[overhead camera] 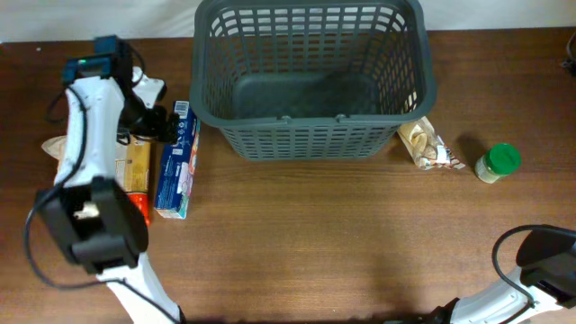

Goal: Pack container
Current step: 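Lower the left gripper onto the blue box and grasp it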

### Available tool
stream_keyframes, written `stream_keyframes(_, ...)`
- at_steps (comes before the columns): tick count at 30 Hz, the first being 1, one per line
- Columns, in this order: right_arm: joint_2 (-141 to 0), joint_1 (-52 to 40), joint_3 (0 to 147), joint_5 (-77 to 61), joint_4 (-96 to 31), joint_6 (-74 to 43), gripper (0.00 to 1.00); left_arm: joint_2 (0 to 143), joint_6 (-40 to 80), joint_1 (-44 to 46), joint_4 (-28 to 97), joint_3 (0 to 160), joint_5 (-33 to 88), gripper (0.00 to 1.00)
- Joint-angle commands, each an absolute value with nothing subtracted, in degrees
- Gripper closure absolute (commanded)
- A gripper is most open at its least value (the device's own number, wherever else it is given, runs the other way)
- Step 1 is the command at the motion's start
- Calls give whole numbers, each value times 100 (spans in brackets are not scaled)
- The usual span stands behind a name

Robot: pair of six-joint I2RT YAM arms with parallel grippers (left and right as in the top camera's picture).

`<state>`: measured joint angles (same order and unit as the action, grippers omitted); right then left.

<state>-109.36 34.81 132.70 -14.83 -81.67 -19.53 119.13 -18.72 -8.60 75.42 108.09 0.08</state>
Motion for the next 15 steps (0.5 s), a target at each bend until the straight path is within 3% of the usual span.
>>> stream_keyframes(1,-10912,3489,13329,-1433,-8165,-2001,1,12431,-2449,-755,7507,10781,134,23)
stream_keyframes(7,-10912,3489,13329,-1433,-8165,-2001,1,12604,-2541,-574,7089,10766,185,21)
stream_keyframes(11,-10912,3489,13329,-1433,-8165,-2001,1,12604,-2541,-534,7258,10766,419,8)
stream_keyframes(15,-10912,3489,13329,-1433,-8165,-2001,1,12604,-2541,-537,7520,10766,410,5)
